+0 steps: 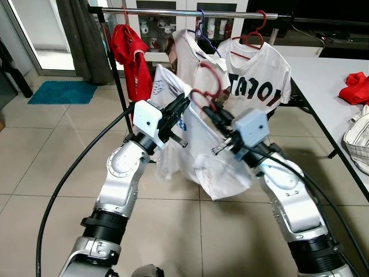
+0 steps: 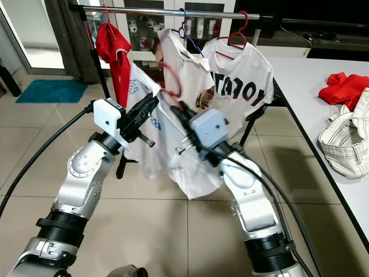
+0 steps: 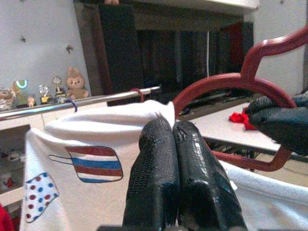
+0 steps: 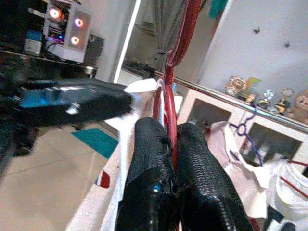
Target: Hang hanger
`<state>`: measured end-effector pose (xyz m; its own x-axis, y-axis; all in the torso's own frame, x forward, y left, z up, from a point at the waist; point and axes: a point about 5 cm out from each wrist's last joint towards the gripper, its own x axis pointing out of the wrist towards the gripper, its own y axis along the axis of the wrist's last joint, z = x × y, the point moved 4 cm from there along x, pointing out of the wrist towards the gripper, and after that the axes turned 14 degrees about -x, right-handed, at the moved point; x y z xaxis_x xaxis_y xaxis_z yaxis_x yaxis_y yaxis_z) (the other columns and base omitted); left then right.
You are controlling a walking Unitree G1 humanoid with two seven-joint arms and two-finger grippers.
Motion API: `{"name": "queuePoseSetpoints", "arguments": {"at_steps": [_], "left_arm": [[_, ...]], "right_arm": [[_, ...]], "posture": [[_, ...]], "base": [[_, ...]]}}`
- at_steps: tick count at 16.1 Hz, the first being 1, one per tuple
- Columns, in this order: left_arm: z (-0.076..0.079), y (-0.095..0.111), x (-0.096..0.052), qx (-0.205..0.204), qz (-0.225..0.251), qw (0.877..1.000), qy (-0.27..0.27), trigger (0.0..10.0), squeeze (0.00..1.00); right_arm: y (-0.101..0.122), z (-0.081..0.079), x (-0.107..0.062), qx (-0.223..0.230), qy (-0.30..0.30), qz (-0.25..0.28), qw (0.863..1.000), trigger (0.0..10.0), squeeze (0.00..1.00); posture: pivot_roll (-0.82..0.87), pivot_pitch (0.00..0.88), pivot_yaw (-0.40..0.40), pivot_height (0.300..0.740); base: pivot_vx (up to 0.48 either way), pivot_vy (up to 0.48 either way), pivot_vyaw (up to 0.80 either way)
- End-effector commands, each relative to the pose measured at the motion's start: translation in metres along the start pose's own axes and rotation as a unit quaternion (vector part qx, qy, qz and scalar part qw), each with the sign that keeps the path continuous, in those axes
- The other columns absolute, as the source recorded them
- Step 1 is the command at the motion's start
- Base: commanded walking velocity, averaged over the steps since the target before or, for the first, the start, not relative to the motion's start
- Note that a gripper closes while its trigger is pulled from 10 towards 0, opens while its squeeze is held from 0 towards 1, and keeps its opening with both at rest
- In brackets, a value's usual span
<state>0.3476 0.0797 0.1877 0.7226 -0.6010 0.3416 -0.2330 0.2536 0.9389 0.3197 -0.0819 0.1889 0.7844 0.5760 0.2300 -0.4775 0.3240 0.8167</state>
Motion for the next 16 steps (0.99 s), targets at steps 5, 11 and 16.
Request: {"name": "queuePoseSetpoints", "arguments": {"at_steps": [5,11,16], "left_arm": [[-0.013,0.016,-0.009,-0.036,0.028,0.999,0.018,0.0,0.00],[-0.010,-0.005,-0.012,-0.029,-0.036,0.999,0.027,0.0,0.00],[-0.024,-0.016,-0.013,-0.021,-0.067,0.994,0.086,0.0,0.00]], "right_arm": [[-0.013,0.027,-0.001,-0.009,-0.052,-0.042,0.998,10.0,0.00],[-0.056,0.063,-0.018,0.040,-0.195,-0.196,0.960,10.0,0.00],[-0.064,0.091,-0.039,0.004,-0.297,-0.254,0.920,10.0,0.00]], "posture": [[-0.06,0.000,0.036,0.740],[-0.06,0.000,0.031,0.740],[-0.07,0.000,0.027,0.740]], "base": [[0.000,0.000,0.00],[0.000,0.000,0.00],[0.000,0.000,0.00]]}}
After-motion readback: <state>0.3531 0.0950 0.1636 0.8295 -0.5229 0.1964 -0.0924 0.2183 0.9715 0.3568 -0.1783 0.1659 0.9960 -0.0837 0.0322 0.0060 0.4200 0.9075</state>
